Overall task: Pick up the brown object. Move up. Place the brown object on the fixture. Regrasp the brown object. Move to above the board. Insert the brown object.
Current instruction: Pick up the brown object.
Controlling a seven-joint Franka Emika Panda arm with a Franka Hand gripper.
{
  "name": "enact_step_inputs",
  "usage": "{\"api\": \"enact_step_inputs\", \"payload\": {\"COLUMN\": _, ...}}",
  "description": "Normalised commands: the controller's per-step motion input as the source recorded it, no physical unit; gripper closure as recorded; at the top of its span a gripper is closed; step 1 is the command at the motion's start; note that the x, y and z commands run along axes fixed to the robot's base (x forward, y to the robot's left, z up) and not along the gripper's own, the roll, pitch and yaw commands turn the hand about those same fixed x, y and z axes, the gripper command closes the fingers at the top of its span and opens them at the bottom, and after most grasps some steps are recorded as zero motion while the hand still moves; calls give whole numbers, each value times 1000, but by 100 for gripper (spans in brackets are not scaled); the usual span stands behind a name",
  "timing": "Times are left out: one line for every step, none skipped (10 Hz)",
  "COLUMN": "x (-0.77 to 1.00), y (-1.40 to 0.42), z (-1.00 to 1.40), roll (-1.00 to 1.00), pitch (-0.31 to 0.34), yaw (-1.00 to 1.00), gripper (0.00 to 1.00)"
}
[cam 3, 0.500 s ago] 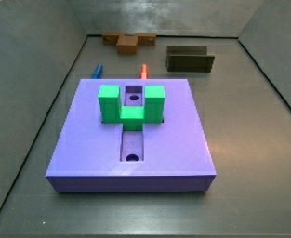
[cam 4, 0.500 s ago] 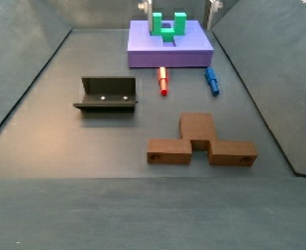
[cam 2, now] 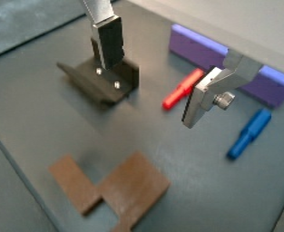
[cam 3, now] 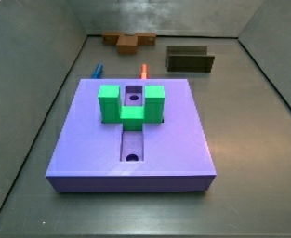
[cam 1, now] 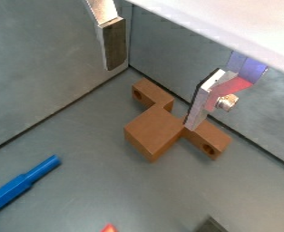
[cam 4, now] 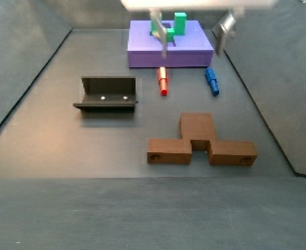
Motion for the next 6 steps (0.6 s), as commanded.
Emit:
{"api": "enact_step_inputs", "payload": {"x": -203, "y": 240, "z": -663, "roll": 0, "pitch": -166, "yaw": -103, "gripper": 0}}
{"api": "enact_step_inputs", "payload": {"x": -140, "y": 200, "z": -674, "roll": -3, "pitch": -176, "yaw": -46, "gripper": 0}}
{"api": "enact_step_inputs", "payload": {"x": -20, "y": 194, "z": -620, "roll": -16, "pitch": -163, "yaw": -9, "gripper": 0}}
{"api": "enact_step_inputs", "payload": {"x": 0, "y": 166, "z": -526, "roll": 0, "pitch": -111, "yaw": 0, "gripper": 0}}
{"api": "enact_step_inputs", "payload": {"x": -3, "y": 77, "z": -480, "roll": -164, "pitch": -131, "yaw": 26, "gripper": 0}}
{"api": "enact_step_inputs", "payload": {"x": -9, "y": 66, "z": -534, "roll": -194, "pitch": -120, "yaw": 29, "gripper": 0}}
